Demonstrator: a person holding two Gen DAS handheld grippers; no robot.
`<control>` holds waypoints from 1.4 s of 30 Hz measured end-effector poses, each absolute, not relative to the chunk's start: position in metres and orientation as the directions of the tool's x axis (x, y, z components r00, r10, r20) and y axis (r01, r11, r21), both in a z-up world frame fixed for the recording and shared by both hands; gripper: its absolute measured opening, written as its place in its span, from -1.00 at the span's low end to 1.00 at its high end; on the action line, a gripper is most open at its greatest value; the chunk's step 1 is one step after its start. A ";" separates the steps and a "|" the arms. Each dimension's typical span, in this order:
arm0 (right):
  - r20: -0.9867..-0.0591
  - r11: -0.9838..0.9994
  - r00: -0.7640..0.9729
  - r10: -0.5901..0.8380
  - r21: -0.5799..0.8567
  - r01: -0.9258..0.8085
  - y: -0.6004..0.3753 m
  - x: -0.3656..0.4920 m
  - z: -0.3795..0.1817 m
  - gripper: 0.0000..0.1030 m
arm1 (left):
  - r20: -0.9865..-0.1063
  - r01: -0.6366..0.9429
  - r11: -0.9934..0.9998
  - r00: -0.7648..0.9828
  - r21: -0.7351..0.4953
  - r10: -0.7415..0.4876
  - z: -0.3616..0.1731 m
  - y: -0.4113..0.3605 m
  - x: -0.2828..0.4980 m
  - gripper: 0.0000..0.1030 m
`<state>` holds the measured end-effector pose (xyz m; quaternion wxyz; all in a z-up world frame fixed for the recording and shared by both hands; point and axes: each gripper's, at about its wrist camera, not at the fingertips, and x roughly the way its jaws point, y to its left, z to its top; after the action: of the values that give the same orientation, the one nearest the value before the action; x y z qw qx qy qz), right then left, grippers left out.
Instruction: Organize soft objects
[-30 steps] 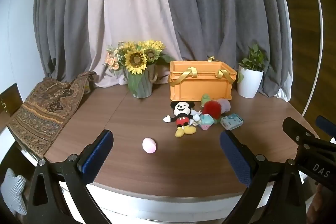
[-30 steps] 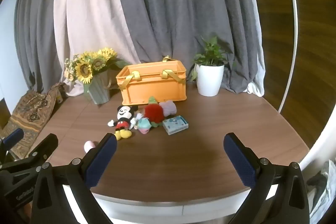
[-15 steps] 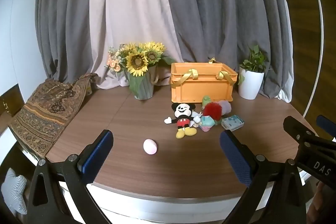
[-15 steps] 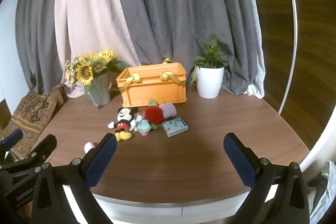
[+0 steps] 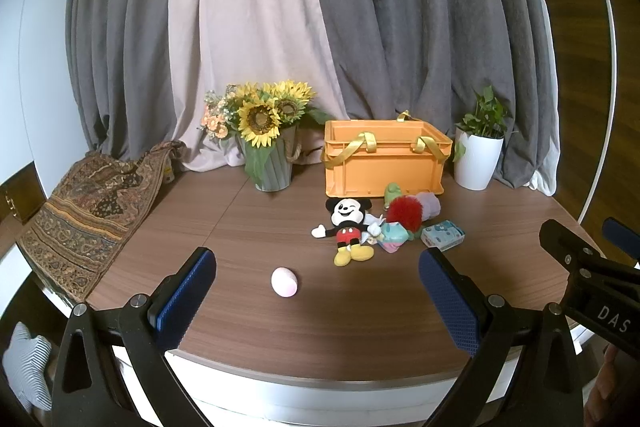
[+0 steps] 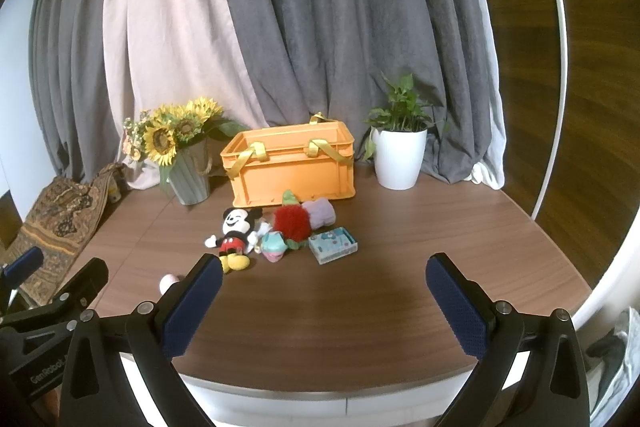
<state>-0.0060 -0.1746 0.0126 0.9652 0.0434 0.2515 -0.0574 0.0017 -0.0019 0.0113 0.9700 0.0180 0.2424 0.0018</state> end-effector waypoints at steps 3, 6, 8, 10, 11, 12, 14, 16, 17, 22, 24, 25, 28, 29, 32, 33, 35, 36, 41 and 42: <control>-0.490 0.989 0.867 -0.090 0.055 0.134 -0.175 -0.005 0.013 1.00 | -0.468 0.004 0.999 0.883 0.036 0.013 0.011 -0.002 0.002 1.00; -0.489 0.990 0.867 -0.090 0.055 0.133 -0.175 -0.004 0.013 1.00 | -0.470 0.006 0.999 0.883 0.036 0.011 0.011 -0.003 0.002 1.00; -0.490 0.990 0.867 -0.089 0.055 0.133 -0.175 -0.004 0.013 1.00 | -0.473 0.008 0.999 0.881 0.036 0.010 0.012 -0.004 0.005 1.00; -0.490 0.990 0.867 -0.089 0.055 0.133 -0.174 -0.005 0.010 1.00 | -0.475 0.010 0.999 0.880 0.036 0.008 0.013 -0.006 0.008 1.00; -0.491 0.989 0.867 -0.090 0.056 0.135 -0.172 -0.003 0.010 1.00 | -0.473 0.010 0.999 0.881 0.037 0.008 0.013 -0.006 0.008 1.00; -0.491 0.989 0.867 -0.090 0.056 0.134 -0.172 -0.003 0.010 1.00 | -0.472 0.011 0.999 0.881 0.037 0.008 0.013 -0.007 0.009 1.00; -0.490 0.989 0.867 -0.091 0.055 0.135 -0.174 -0.002 0.012 1.00 | -0.469 0.014 0.999 0.883 0.038 0.006 0.010 -0.008 0.009 1.00; -0.490 0.989 0.867 -0.094 0.053 0.137 -0.175 -0.002 0.013 1.00 | -0.469 0.016 0.999 0.883 0.037 0.003 0.009 -0.008 0.010 1.00; -0.489 0.989 0.867 -0.093 0.055 0.138 -0.177 0.000 0.015 1.00 | -0.468 0.017 0.999 0.884 0.037 0.002 0.009 -0.008 0.010 1.00; -0.490 0.989 0.867 -0.094 0.054 0.138 -0.177 -0.002 0.014 1.00 | -0.469 0.020 0.999 0.883 0.035 -0.001 0.008 -0.008 0.012 1.00; -0.490 0.989 0.867 -0.094 0.055 0.138 -0.180 0.005 0.016 1.00 | -0.468 0.021 0.999 0.883 0.035 -0.002 0.008 -0.008 0.012 1.00; -0.490 0.989 0.867 -0.094 0.054 0.138 -0.180 0.005 0.016 1.00 | -0.468 0.021 0.999 0.884 0.035 -0.002 0.008 -0.009 0.013 1.00; -0.489 0.989 0.867 -0.095 0.055 0.139 -0.180 0.004 0.016 1.00 | -0.469 0.021 0.999 0.883 0.034 -0.002 0.007 -0.009 0.013 1.00; -0.489 0.989 0.867 -0.094 0.054 0.138 -0.180 0.004 0.016 1.00 | -0.469 0.021 0.999 0.883 0.034 -0.002 0.007 -0.009 0.014 1.00; -0.490 0.989 0.867 -0.093 0.057 0.138 -0.180 0.004 0.015 1.00 | -0.468 0.020 0.999 0.884 0.035 -0.001 0.006 -0.009 0.012 1.00; -0.492 0.989 0.866 -0.093 0.055 0.137 -0.179 0.004 0.015 1.00 | -0.468 0.020 0.999 0.884 0.035 -0.002 0.006 -0.009 0.013 1.00; -0.490 0.989 0.867 -0.094 0.056 0.139 -0.179 0.004 0.015 1.00 | -0.467 0.020 0.999 0.884 0.035 -0.002 0.006 -0.008 0.012 1.00; -0.490 0.989 0.867 -0.094 0.057 0.139 -0.180 0.004 0.014 1.00 | -0.467 0.021 0.999 0.884 0.034 -0.003 0.006 -0.008 0.012 1.00; -0.490 0.989 0.867 -0.093 0.057 0.138 -0.180 0.005 0.014 1.00 | -0.467 0.020 0.999 0.884 0.034 -0.002 0.006 -0.009 0.012 1.00; -0.491 0.989 0.866 -0.091 0.057 0.137 -0.180 0.005 0.014 1.00 | -0.467 0.019 0.999 0.884 0.035 -0.001 0.006 -0.009 0.013 1.00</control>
<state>0.0052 -0.1803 0.0142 0.9649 0.0452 0.2519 -0.0591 0.0126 -0.0092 0.0060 0.9704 0.0191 0.2407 -0.0051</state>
